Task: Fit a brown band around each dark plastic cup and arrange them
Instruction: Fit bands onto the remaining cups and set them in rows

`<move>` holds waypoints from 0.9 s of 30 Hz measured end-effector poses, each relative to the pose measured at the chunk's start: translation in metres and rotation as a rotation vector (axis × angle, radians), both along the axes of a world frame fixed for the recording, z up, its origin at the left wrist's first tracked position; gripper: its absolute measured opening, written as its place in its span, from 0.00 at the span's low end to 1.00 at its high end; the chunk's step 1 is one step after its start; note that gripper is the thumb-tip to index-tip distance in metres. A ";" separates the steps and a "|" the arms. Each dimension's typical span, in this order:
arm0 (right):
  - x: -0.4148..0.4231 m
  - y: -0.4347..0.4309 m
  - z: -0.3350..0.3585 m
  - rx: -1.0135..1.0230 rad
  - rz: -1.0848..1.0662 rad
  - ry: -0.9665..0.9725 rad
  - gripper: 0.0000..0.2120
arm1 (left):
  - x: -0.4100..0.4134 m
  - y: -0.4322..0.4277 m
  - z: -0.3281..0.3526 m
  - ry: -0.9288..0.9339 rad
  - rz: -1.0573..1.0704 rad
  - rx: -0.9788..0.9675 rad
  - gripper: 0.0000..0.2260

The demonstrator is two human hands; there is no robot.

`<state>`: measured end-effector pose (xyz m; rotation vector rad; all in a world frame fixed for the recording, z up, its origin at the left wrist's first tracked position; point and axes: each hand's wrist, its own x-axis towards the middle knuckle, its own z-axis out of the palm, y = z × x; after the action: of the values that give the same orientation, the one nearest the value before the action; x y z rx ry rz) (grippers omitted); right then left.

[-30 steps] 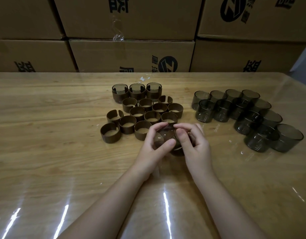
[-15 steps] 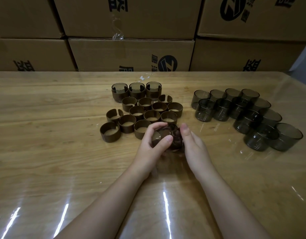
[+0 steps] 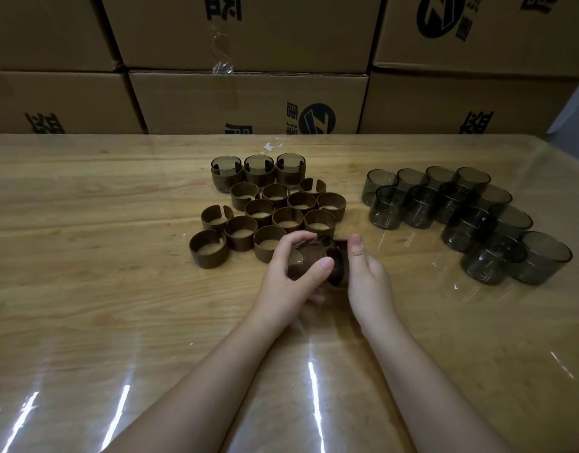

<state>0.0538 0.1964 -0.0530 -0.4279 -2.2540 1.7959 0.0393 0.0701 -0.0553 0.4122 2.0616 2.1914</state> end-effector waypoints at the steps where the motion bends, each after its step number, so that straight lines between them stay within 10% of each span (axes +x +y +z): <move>1: -0.001 0.000 -0.001 0.004 -0.010 -0.003 0.28 | 0.000 0.000 0.000 0.002 0.003 0.000 0.18; 18: -0.004 0.000 -0.007 -0.057 0.015 -0.022 0.22 | 0.002 0.004 0.001 0.026 0.016 -0.005 0.16; 27: -0.004 0.001 0.000 -0.275 0.245 -0.025 0.17 | -0.009 -0.008 0.007 -0.391 -0.094 0.471 0.30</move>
<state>0.0497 0.1975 -0.0532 -0.2273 -2.1606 2.2477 0.0306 0.0620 -0.0481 0.0957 1.3049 2.4477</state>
